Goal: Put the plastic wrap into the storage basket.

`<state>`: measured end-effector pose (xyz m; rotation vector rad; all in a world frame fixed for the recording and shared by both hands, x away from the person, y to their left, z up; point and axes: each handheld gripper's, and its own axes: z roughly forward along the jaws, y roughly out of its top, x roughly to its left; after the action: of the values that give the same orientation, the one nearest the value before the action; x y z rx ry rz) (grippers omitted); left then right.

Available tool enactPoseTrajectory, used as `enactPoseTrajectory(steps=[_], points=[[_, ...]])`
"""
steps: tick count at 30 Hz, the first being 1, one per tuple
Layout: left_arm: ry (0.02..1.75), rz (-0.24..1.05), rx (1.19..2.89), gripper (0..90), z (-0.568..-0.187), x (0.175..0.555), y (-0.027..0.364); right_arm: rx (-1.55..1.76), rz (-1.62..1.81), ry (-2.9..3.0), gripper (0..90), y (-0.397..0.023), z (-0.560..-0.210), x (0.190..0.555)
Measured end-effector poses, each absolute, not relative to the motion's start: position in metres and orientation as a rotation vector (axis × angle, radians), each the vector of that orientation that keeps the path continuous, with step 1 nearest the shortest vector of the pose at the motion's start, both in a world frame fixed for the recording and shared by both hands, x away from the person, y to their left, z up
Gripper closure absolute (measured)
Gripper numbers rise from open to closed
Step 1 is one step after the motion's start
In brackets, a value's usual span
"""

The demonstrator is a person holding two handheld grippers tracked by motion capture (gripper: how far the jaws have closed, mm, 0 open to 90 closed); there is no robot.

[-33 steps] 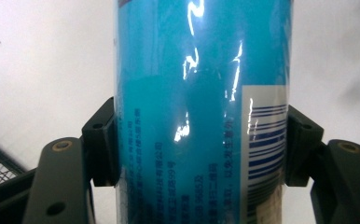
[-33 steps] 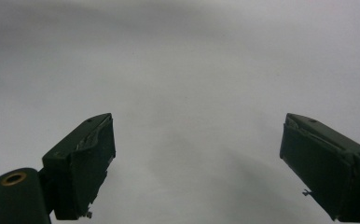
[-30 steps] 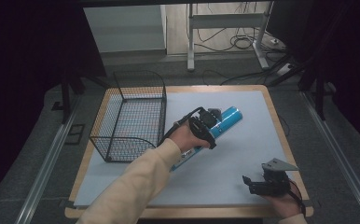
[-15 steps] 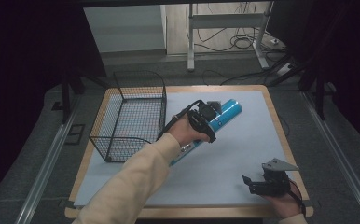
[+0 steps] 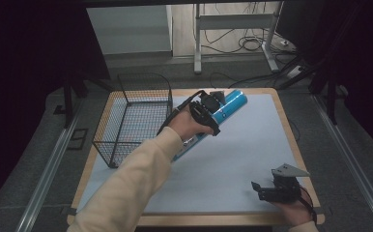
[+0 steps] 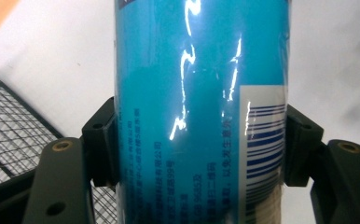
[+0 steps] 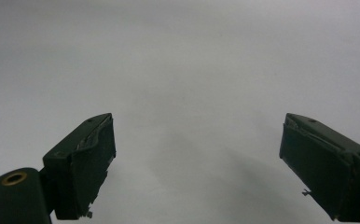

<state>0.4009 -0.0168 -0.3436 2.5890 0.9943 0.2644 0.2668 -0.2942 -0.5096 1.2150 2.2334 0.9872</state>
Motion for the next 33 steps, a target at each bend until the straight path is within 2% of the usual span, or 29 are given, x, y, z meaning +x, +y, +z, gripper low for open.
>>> enactPoseTrajectory(steps=[19,33], points=[[1.051,0.322,2.550,31.4,-0.319,0.425,0.016,1.211,0.983,2.234,10.9,-0.295,-0.510,0.268],[1.122,0.344,2.540,31.4,-0.321,0.444,0.037,1.193,0.979,2.235,10.9,-0.293,-0.510,0.268]])
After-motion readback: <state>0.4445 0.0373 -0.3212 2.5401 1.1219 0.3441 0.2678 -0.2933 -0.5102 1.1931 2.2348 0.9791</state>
